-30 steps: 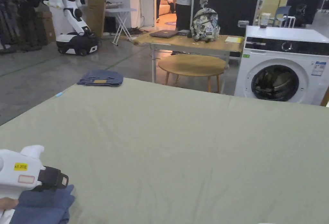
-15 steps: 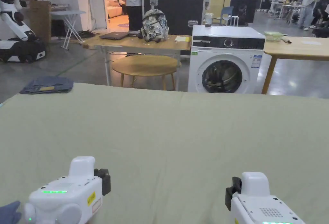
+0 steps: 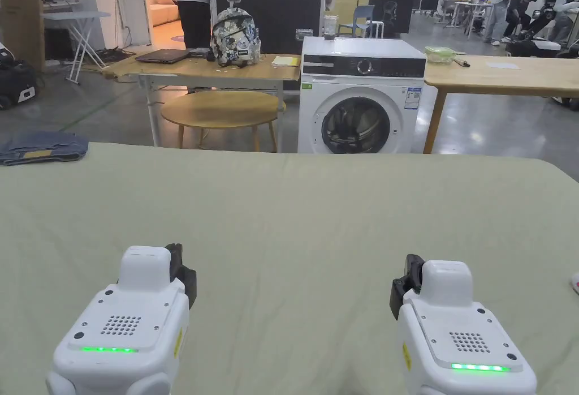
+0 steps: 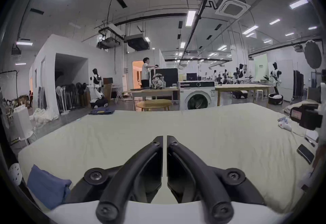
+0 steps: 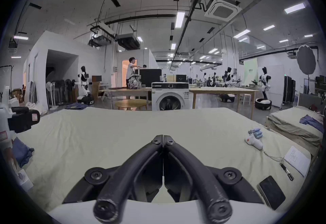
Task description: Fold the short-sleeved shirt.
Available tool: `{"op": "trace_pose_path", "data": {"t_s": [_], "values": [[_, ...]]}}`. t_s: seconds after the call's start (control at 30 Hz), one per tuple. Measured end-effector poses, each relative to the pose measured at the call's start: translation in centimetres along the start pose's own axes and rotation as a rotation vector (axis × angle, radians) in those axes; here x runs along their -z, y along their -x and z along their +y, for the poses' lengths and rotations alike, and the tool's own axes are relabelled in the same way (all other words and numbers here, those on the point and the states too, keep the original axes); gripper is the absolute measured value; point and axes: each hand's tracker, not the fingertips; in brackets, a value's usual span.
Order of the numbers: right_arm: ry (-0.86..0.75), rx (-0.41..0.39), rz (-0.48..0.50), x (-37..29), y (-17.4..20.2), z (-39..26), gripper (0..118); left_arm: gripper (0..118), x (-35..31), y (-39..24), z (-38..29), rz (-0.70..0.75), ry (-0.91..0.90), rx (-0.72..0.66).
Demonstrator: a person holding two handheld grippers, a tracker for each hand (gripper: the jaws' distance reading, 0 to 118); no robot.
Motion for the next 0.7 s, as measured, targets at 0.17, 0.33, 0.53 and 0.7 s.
{"op": "trace_pose_path", "data": {"t_s": [0.17,0.33,0.53,0.7], "values": [[-0.012,-0.006,-0.002,-0.2,0.4,-0.1,0,0,-0.6,0.8,-0.5,0.000,-0.020,-0.011],[-0.013,-0.007,0.006,-0.2,0.5,-0.2,0,0,-0.7,1.5,-0.9,0.022,-0.030,-0.029],[-0.001,-0.008,0.011,-0.1,0.6,-0.4,0,0,-0.6,1.9,-1.0,0.030,-0.025,-0.080],[0.004,0.000,0.009,-0.1,0.4,-0.6,0,0,-0.5,1.8,-0.8,0.025,-0.029,-0.075]]}}
